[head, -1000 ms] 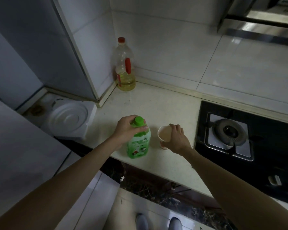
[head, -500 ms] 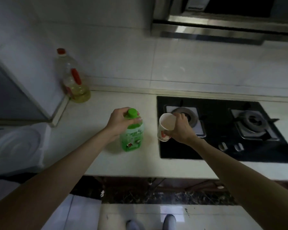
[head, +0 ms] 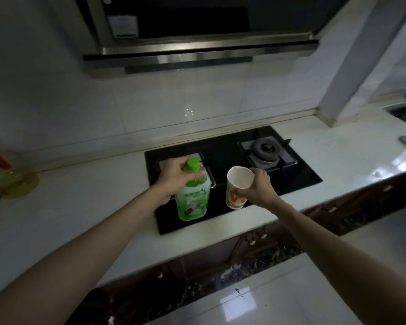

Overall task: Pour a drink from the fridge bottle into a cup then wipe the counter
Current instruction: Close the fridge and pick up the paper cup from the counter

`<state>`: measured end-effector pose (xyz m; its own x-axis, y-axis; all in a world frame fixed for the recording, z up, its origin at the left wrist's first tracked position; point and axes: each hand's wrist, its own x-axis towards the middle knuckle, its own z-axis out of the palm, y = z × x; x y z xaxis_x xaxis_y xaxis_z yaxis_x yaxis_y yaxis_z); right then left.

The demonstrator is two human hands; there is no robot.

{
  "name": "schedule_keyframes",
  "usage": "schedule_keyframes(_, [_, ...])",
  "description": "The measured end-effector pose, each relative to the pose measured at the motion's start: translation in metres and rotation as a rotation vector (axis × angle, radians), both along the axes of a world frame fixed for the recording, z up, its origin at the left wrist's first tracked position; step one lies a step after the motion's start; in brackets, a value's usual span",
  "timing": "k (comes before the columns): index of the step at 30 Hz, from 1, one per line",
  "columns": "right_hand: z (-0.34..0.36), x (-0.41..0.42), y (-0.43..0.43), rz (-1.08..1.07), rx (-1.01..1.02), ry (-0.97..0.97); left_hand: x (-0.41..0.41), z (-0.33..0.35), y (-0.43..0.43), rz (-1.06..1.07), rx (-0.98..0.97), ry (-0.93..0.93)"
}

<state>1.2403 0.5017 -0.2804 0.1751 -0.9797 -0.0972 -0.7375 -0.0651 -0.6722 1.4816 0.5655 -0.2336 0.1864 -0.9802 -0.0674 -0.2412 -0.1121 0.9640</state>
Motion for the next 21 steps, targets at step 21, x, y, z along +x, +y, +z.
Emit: schedule_keyframes(21, [0.006,-0.325,0.020,-0.443,0.026,-0.131,-0.341,0.007,-0.101,-0.437,0.034,0.008])
